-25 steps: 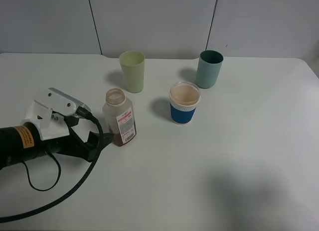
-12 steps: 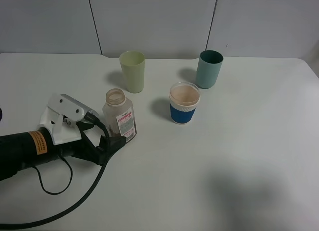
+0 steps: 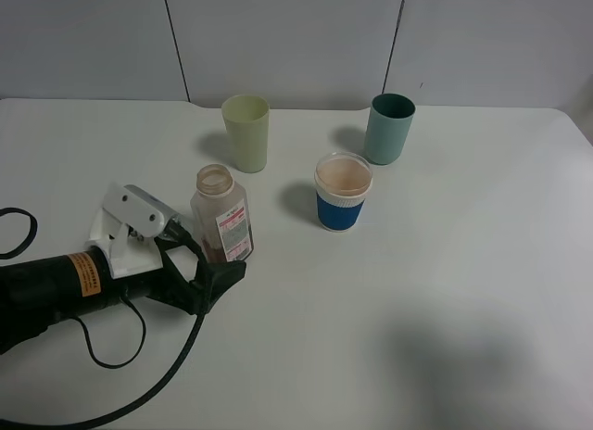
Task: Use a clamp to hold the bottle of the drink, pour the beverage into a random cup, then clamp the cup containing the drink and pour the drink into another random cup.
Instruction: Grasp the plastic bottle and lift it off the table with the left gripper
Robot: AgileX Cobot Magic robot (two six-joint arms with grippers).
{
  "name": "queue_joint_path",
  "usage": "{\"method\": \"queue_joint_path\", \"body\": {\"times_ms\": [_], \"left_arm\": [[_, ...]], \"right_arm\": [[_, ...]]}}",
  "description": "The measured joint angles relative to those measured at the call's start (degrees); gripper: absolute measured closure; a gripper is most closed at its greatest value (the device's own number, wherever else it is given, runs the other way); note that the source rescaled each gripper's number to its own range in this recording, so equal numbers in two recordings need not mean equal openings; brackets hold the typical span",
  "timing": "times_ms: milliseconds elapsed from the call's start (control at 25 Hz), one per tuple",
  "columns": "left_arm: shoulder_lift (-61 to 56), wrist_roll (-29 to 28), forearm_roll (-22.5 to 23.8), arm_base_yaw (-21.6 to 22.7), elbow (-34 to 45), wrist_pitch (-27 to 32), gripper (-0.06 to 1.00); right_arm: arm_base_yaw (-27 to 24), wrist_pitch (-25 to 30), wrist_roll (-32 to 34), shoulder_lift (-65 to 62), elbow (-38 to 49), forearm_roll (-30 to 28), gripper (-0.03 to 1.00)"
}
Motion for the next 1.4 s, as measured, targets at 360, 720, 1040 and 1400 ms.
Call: {"method": "queue_joint_path", "body": {"times_ms": [360, 720, 1040, 1400], "left_arm": [[0.79, 1.92, -0.44, 0.0, 0.0, -1.62, -0.06], [1.0, 4.6, -2.36, 0.0, 0.0, -2.22, -0.06], [8.6, 4.95, -3.05, 0.0, -1.16, -6.03, -0.06], [9.7, 4.97, -3.9, 0.0, -3.4, -6.08, -0.06]], "right_arm": [[0.0, 0.0, 0.0, 0.0, 0.0, 0.0, -0.03], [0.0, 0.0, 0.0, 0.0, 0.0, 0.0, -0.03], [0.0, 0.0, 0.0, 0.0, 0.0, 0.0, -0.03], [0.0, 0.0, 0.0, 0.0, 0.0, 0.0, -0.03]]}}
